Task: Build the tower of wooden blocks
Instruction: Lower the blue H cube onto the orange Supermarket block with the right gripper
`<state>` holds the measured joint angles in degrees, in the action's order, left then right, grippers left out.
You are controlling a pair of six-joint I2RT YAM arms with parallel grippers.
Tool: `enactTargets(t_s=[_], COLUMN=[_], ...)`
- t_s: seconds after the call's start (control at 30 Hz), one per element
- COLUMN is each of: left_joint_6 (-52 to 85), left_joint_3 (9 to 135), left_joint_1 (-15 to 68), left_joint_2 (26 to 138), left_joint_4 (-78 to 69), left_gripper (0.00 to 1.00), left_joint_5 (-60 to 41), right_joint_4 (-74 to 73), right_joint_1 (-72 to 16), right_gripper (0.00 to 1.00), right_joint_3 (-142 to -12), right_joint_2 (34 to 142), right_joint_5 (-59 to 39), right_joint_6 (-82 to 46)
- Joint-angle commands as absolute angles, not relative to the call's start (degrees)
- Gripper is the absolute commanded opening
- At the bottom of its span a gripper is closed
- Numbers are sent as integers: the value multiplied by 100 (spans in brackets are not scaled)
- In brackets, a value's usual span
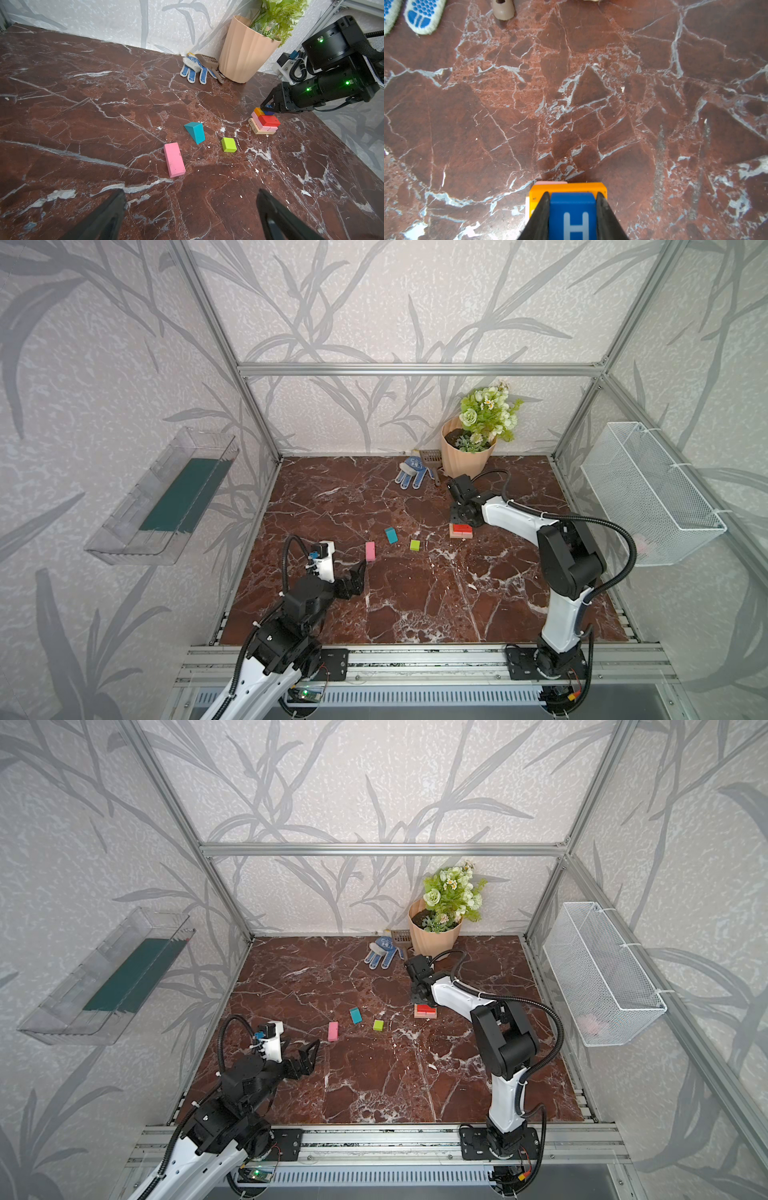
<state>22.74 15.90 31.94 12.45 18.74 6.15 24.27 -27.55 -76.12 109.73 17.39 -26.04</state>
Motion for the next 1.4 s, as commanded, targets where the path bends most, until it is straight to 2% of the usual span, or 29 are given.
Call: enactTargets(t_s=[0.0,0.33,0.43,0.6,0.67,0.83,1.17,1.37], left_joint_6=[2303,2303,2303,2302,2303,2301,2303,2303], left_joint_3=[1648,1652,1652,1652,1652,1652,1647,1652], left_joint_1=[3221,3223,3223,3226,3221,3225,3226,3221], left_joint_2=[1204,1206,1210,1205,1204,1205,1204,1205], left_joint_4=[1861,1858,1863,1862,1859,1862,1859,1858], left_gripper=[99,99,99,99,99,99,99,99], left_joint_5=[712,712,712,712,712,712,713,703], right_joint_4=[2523,2524,2541,2558,2586,2585,2525,2473], right_joint_1=[-2716,-2717,-2719,-2724,-2719,-2730,-2725,-2729], right_gripper=[15,19,26,27,33,37,60,82], right_joint_3=[-7727,-7758,-7779,-7771,-7774,-7692,-7478,-7383], right_joint_2=[11069,11107,11116,11087,11059,10902,10462,10346], right_joint_5=[1719,1604,1608,1614,1626,1643,1576,1620], right_joint_6=[-2566,-2602,-2610,-2612,-2610,-2610,-2549,-2518])
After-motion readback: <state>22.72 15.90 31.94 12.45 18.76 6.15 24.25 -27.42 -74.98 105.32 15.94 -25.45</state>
